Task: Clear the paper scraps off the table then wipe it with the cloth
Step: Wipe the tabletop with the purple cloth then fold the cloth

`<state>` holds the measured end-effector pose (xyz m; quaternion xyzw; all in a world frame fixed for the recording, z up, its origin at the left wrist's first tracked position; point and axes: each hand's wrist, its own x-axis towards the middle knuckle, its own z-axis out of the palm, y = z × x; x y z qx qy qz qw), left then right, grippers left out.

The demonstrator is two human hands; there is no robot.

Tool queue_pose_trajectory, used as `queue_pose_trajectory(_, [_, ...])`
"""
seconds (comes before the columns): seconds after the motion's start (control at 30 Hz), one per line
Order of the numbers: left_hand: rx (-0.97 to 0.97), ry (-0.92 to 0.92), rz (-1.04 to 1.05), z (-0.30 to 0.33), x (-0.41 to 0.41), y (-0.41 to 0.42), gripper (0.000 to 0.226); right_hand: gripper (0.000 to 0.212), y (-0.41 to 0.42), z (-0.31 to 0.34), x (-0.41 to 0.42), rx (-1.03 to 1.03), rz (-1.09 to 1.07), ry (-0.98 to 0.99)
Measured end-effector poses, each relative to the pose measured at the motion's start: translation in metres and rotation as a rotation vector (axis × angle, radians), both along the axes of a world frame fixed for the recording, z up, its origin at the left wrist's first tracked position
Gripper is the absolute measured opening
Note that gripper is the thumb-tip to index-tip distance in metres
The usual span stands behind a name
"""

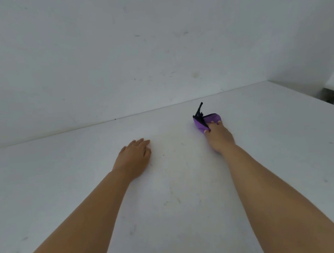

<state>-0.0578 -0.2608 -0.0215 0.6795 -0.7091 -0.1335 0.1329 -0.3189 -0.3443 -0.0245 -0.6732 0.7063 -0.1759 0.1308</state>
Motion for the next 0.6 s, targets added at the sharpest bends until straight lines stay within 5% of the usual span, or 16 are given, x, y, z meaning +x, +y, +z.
queue_pose_trajectory(0.3, [-0.079, 0.019, 0.037, 0.005, 0.001, 0.075, 0.047, 0.043, 0.039, -0.003, 0.134, 0.035, 0.327, 0.025])
queue_pose_trajectory(0.47, [-0.1, -0.022, -0.067, 0.0, -0.022, 0.114, 0.046, 0.046, 0.047, 0.016, 0.106, 0.131, 0.55, -0.072])
queue_pose_trajectory(0.6, [-0.133, -0.033, -0.077, 0.0, -0.043, 0.127, 0.046, 0.045, 0.037, 0.02, 0.045, 0.069, 0.438, 0.052])
